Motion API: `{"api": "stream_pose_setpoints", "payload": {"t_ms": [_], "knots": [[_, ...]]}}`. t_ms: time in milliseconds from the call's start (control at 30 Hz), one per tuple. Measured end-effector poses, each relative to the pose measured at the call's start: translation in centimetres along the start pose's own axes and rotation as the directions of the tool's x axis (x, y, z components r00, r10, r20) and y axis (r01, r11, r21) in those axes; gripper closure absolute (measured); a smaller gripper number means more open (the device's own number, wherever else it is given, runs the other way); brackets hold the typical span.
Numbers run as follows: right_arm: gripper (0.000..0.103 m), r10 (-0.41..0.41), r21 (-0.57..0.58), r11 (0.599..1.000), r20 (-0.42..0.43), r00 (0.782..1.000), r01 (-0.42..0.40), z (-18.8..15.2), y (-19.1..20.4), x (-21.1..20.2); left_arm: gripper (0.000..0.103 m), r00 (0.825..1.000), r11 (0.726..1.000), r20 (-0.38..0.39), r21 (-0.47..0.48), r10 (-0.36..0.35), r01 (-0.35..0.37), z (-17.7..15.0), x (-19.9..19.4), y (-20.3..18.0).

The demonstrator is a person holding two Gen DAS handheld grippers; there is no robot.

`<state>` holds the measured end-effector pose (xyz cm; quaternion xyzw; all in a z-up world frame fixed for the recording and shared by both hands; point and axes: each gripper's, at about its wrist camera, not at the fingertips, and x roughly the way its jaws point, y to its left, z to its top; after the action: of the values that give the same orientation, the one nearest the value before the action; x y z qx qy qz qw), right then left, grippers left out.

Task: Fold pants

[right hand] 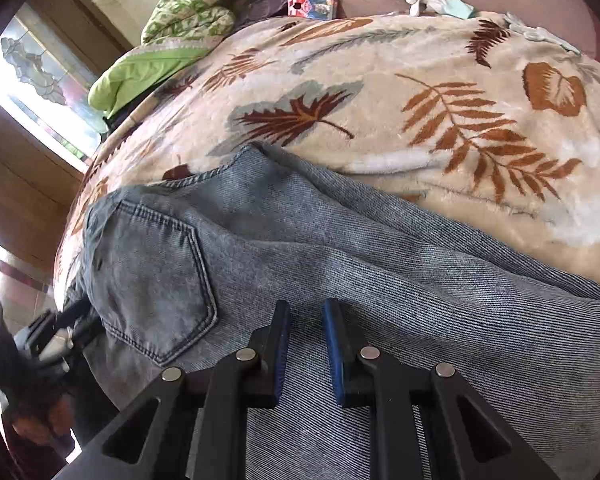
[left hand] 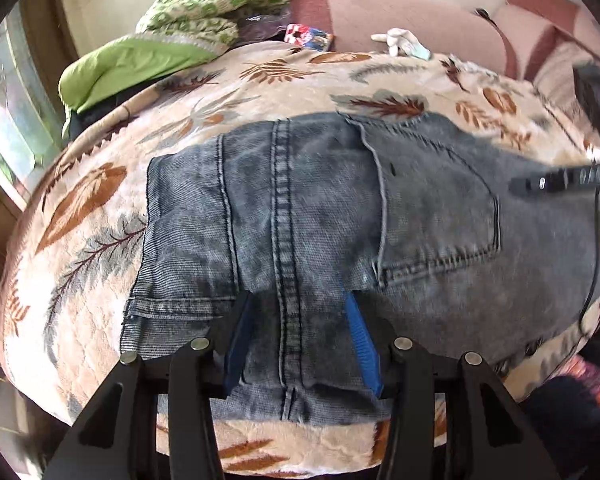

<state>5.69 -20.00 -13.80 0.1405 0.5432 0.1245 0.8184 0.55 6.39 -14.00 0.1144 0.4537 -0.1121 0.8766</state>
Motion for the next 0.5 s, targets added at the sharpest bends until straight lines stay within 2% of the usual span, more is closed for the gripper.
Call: {"api": "stream_pose_setpoints", "payload": {"t_ms": [100,200,300,367,433,500], "knots": [[0.081,0.081,-0.058,0.995,-0.026,0.996,-0.082,0.4,1.2,-1.1,0.055,1.000,1.000,-0.006,0.016,-0.023,0.023,-0.3,0.1,0.5],[0.081,0.004,-0.088,0.996,0.039,0.999,-0.001,1.5,2.1,-2.1,0.055,0.999,0.999,-0.006,0.014,-0.040,0.040,-0.2,0.3,0.9],[0.081,0.049,-0.060,0.997,0.063,0.997,-0.045,3.3,2.3,-2.3,0.055,0.999,0.999,0.010,0.014,-0.037,0.037,-0.4,0.1,0.7],[0.081,0.036,-0.081,0.996,0.073,0.997,-0.030,4.7,2.6,-1.9,0.055,0.999,0.999,0.013,0.011,-0.045,0.045,-0.5,0.0,0.8],[0.081,0.009,-0.119,0.993,0.052,0.999,-0.002,5.9,2.9,-0.9,0.055,0.998,0.998,0.012,0.002,-0.059,0.059,-0.5,0.0,1.0],[0.081,0.013,-0.133,0.991,-0.014,1.000,-0.015,6.8,2.3,0.5,0.055,0.998,0.998,0.013,0.003,-0.064,0.064,-0.5,-0.1,1.1]]}}
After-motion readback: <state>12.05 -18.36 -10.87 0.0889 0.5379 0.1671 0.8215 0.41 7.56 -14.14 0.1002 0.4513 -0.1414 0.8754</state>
